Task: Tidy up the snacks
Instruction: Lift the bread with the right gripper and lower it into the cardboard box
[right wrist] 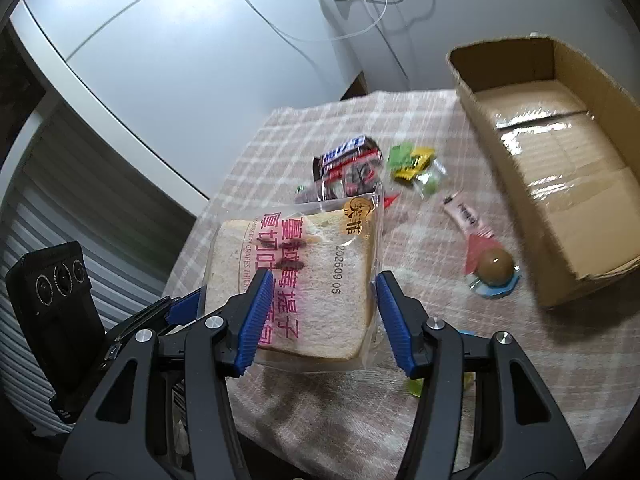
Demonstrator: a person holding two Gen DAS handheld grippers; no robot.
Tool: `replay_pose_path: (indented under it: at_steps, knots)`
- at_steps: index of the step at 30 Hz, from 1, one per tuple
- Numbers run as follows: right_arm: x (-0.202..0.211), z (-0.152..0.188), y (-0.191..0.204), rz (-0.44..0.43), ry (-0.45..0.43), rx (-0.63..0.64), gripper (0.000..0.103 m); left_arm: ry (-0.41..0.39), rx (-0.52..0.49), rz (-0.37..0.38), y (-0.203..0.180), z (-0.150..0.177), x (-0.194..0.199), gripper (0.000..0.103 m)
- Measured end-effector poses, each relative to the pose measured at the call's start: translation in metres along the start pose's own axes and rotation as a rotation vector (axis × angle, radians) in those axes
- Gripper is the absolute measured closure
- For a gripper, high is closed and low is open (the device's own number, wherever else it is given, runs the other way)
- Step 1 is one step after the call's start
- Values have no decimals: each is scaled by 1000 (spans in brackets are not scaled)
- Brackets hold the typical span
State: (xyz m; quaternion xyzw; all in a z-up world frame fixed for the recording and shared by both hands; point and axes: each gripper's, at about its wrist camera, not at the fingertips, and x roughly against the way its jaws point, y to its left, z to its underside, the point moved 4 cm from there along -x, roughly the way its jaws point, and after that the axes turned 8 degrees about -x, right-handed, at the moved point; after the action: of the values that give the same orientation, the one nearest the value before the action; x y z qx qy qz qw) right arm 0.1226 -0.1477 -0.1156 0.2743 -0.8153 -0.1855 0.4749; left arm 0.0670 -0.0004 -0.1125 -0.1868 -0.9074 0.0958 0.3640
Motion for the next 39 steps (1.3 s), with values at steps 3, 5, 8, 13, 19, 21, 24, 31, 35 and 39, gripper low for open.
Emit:
replay_pose_path:
  at_steps: [3, 5, 8, 13, 19, 21, 24, 31, 35, 39]
  knots:
    - [12, -4, 1, 4, -27, 3, 47, -18, -16, 1, -6, -7, 1, 54]
    - [22, -8, -1, 8, -49, 3, 47, -34, -32, 4, -12, -14, 2, 54]
    - [37, -14, -4, 14, -84, 1, 47, -50, -55, 11, -22, -23, 0, 54]
    - [62, -26, -18, 32, -137, -12, 47, -74, -100, 31, -42, -39, -5, 54]
    - [89, -38, -38, 59, -189, -25, 47, -99, -160, 58, -72, -57, -15, 54]
    - [97, -43, -44, 71, -203, -31, 47, -104, -176, 65, -81, -62, -21, 54]
    - [105, -50, -57, 97, -220, -36, 47, -105, -195, 80, -94, -69, -32, 54]
    - [116, -66, -93, 138, -240, -60, 47, -83, -208, 114, -117, -82, -62, 54]
    - [113, -75, -112, 166, -236, -73, 47, -61, -219, 119, -128, -89, -82, 54]
    - [108, -81, -130, 184, -223, -92, 47, -30, -223, 119, -135, -92, -100, 54]
